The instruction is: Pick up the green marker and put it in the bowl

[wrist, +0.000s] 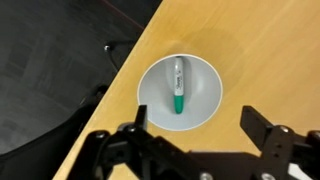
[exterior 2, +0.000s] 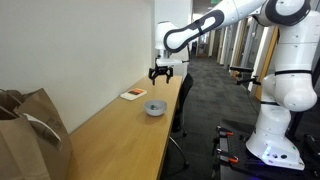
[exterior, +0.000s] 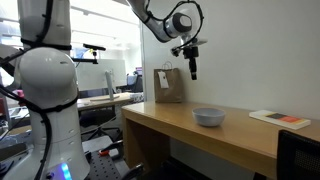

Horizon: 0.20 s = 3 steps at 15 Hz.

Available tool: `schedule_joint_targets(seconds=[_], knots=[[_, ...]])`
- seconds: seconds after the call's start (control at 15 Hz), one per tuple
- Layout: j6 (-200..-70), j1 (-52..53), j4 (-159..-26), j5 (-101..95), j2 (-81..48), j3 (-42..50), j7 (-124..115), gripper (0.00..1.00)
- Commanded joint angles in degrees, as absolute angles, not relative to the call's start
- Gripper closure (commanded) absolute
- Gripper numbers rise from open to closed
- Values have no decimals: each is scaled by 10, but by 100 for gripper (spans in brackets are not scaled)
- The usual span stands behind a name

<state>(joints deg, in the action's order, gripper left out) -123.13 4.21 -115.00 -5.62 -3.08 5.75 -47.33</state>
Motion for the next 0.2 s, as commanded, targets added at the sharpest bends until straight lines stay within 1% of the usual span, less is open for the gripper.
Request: schedule_joint_targets(seconds=[0.0,0.13], knots=[[-1216,28,-1172,-75,6,38,-469,0],[-1218,24,-1179,-80,15,32,-466,0]])
